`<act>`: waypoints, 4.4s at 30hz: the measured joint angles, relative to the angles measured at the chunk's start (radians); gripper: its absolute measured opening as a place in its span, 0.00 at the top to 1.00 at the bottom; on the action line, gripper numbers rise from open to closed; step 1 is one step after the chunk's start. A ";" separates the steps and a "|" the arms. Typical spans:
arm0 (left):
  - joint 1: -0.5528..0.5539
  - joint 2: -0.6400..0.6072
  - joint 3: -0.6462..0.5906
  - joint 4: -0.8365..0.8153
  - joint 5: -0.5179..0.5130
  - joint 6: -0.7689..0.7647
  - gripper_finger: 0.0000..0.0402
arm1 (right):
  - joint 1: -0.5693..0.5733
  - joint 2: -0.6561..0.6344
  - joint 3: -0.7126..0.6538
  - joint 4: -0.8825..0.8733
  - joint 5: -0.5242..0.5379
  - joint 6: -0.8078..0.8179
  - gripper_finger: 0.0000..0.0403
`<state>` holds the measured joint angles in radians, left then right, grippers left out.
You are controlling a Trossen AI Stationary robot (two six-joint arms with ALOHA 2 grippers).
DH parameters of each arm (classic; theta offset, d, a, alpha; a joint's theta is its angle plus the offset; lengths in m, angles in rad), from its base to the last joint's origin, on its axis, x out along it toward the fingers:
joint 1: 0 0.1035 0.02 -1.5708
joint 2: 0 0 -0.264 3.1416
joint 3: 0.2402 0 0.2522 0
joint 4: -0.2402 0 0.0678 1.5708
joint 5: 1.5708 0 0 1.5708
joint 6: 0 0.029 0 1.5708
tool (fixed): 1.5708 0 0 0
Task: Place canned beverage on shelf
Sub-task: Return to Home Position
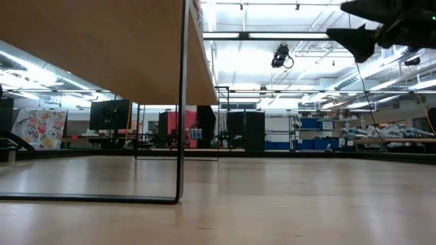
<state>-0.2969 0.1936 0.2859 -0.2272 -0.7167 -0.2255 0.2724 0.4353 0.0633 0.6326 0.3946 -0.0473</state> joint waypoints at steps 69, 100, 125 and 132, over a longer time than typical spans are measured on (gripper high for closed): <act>-0.137 -0.037 0.000 0.000 0.168 0.080 0.80 | -0.002 -0.298 -0.057 -0.313 0.267 -0.132 0.14; -0.137 -0.037 0.000 0.000 0.169 0.080 0.80 | -0.002 -0.298 -0.057 -0.313 0.267 -0.132 0.14; -0.137 -0.037 0.000 0.000 0.170 0.080 0.80 | -0.002 -0.298 -0.057 -0.313 0.267 -0.131 0.14; -0.138 -0.037 0.000 0.000 0.170 0.080 0.80 | -0.002 -0.298 -0.057 -0.314 0.267 -0.132 0.14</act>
<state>-0.4347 0.1570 0.2859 -0.2272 -0.5472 -0.1455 0.2704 0.1371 0.0059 0.3189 0.6617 -0.1789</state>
